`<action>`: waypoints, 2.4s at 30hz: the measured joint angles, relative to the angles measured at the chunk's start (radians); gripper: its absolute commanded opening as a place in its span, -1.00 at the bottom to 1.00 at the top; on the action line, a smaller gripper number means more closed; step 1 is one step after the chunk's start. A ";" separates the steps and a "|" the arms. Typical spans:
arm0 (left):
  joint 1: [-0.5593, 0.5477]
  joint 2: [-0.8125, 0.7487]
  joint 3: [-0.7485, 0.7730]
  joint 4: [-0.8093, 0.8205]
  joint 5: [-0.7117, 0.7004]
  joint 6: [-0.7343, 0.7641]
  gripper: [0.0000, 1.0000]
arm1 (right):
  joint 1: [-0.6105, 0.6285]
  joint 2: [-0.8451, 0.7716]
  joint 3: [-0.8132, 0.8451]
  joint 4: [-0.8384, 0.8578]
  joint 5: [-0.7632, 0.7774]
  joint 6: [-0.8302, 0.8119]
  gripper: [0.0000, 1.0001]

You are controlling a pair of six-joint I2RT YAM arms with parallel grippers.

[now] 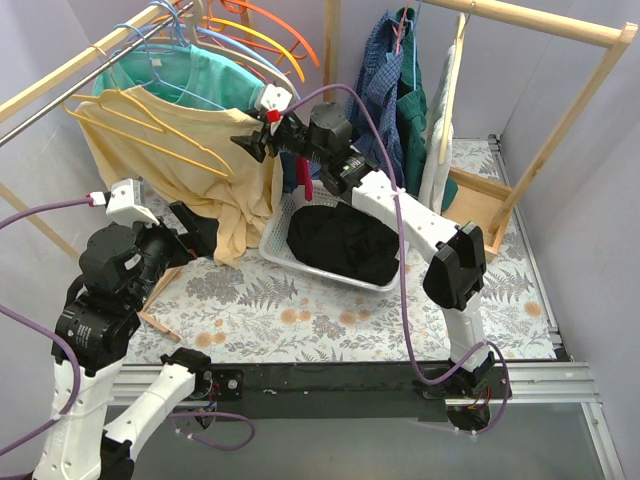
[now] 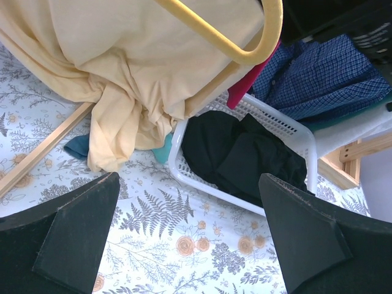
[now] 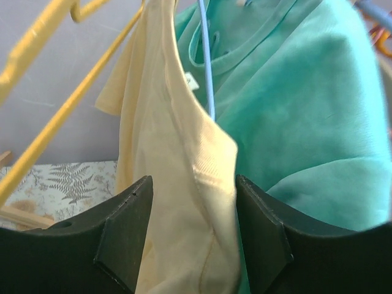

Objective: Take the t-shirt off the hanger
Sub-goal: Pick up the hanger from the clothesline.

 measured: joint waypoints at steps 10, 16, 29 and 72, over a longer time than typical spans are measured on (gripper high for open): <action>-0.013 0.009 0.000 -0.002 0.000 0.009 0.96 | 0.000 0.056 0.000 -0.062 0.006 -0.023 -0.57; -0.016 0.008 0.000 -0.002 0.000 0.011 0.96 | 0.013 0.051 -0.003 -0.062 0.028 -0.003 -0.28; -0.017 -0.014 -0.007 -0.010 -0.001 0.011 0.96 | 0.039 -0.021 -0.027 -0.035 0.058 -0.007 -0.39; -0.019 -0.013 -0.036 -0.013 -0.004 0.016 0.97 | 0.093 -0.038 0.011 -0.017 0.223 0.035 -0.97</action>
